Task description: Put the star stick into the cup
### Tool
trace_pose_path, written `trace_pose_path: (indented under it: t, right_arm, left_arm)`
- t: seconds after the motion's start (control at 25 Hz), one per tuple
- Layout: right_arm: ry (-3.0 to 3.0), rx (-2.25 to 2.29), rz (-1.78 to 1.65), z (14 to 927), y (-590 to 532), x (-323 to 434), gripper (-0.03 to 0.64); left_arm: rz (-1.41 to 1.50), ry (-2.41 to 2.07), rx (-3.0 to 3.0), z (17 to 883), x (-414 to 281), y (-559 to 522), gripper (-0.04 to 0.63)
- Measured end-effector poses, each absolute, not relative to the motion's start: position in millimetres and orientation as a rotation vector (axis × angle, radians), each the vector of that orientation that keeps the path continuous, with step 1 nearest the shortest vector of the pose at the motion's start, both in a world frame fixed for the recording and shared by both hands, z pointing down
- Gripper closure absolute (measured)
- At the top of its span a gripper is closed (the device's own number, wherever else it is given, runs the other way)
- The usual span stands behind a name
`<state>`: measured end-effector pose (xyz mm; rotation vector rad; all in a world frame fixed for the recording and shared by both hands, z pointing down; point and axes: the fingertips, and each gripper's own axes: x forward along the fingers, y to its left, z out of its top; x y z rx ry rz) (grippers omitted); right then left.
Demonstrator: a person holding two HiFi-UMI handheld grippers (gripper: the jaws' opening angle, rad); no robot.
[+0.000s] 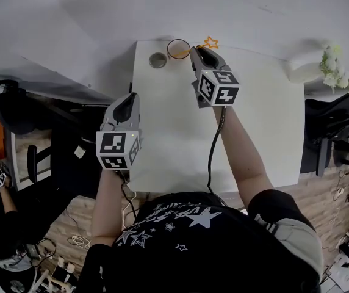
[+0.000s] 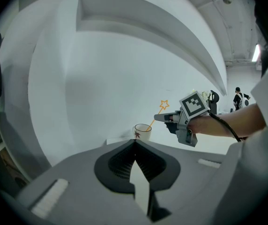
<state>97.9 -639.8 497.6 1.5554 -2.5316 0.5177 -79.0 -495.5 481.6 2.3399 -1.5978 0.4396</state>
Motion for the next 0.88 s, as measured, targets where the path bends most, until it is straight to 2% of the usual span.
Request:
trace_pose_path:
  t: [0.16,0.4,0.6,0.88]
  right_arm:
    - [-2.507,1.559,0.555,504.2,-633.4,99.3,0.459]
    - [-2.488,1.55,0.602,510.0,-618.0,98.0,0.393]
    - [-2.486,1.567,0.608,502.2,-592.8,100.6,0.403]
    - [-2.493,1.628,0.576,473.0,-531.4,109.3,0.506]
  left_arm:
    - [0.437,-1.596,2.339,481.8,-81.1,-489.4,0.592]
    - [0.429,-1.588,2.356,477.5,-77.1,-478.9,0.592]
    - [0.395,-1.592,2.383,465.9,-76.2,-460.2,0.592]
    - [0.348,-1.564,2.431,448.9,-73.9,-413.4,0.592]
